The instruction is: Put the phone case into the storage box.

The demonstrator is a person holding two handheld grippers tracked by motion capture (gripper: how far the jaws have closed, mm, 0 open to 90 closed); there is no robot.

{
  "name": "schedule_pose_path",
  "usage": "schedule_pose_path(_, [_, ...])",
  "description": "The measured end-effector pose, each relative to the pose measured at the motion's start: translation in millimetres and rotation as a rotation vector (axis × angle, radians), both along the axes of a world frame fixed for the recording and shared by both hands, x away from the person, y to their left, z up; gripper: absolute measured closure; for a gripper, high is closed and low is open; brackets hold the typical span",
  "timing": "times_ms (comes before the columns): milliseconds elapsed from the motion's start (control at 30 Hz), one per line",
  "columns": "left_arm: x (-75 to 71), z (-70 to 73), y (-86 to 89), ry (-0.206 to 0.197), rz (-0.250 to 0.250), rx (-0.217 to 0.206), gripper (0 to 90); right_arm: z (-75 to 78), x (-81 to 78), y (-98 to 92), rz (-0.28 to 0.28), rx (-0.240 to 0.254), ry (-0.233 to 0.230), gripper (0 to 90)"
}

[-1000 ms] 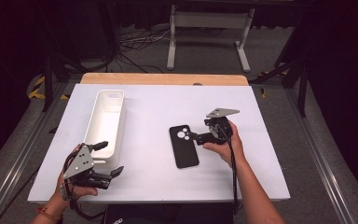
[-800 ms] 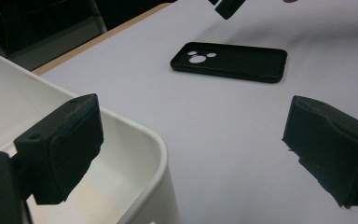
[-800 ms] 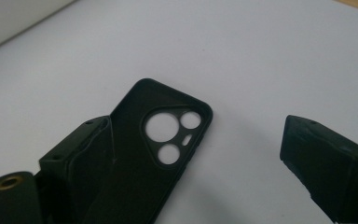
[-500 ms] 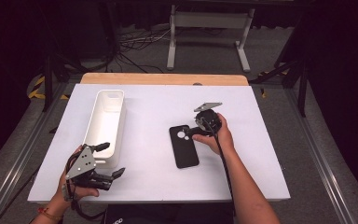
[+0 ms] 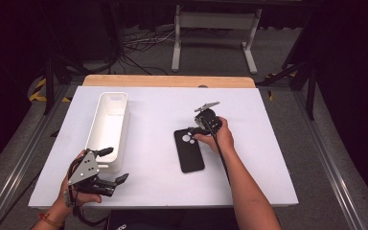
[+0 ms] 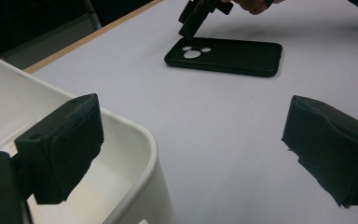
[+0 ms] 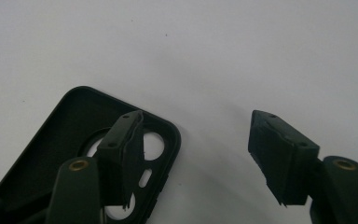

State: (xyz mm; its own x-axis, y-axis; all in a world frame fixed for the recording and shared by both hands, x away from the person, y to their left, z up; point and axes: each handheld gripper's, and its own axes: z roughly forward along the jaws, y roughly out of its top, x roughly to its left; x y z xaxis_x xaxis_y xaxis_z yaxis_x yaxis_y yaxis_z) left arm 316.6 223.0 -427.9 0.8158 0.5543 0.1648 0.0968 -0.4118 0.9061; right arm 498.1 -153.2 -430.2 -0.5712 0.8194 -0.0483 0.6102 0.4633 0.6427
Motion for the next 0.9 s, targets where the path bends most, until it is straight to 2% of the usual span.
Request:
schedule_pose_path(267, [-0.3, -0.8, -0.9, 0.001, -0.005, 0.012, 6.1, -4.6, 1.0, 5.1, -0.005, -0.031, 0.009, 39.0])
schedule_pose_path(433, [-0.3, -1.1, -0.4, -0.001, -0.006, 0.017, 6.2, -10.5, 3.9, 5.3, -0.013, -0.032, 0.033, 44.8])
schedule_pose_path(467, [-0.3, -1.1, -0.3, -0.001, -0.006, 0.018, 6.2, -11.1, 4.5, 5.6, -0.004, -0.017, 0.037, 50.0])
schedule_pose_path(500, [-0.2, -1.1, -0.1, -0.001, -0.006, 0.019, 6.2, -11.1, 4.5, 5.6, -0.004, -0.017, 0.037, 50.0])
schedule_pose_path(533, [-0.1, -1.1, 0.1, -0.001, -0.005, 0.02, 6.2, -12.2, 4.6, 6.8, -0.006, -0.019, 0.038, 55.4])
schedule_pose_path(700, [0.5, -1.1, 1.0, 0.001, -0.003, 0.018, 6.3, -12.0, 2.6, 8.0, 0.004, -0.006, 0.046, 65.3])
schedule_pose_path(767, [0.1, -1.3, 0.6, 0.004, -0.005, 0.02, 6.3, -11.7, 1.1, 10.9, 0.01, -0.01, 0.051, 73.7])
schedule_pose_path(900, [-0.1, -1.9, -0.4, 0.004, -0.01, 0.028, 6.3, -11.8, -0.2, 13.5, 0.011, -0.018, 0.048, 78.5])
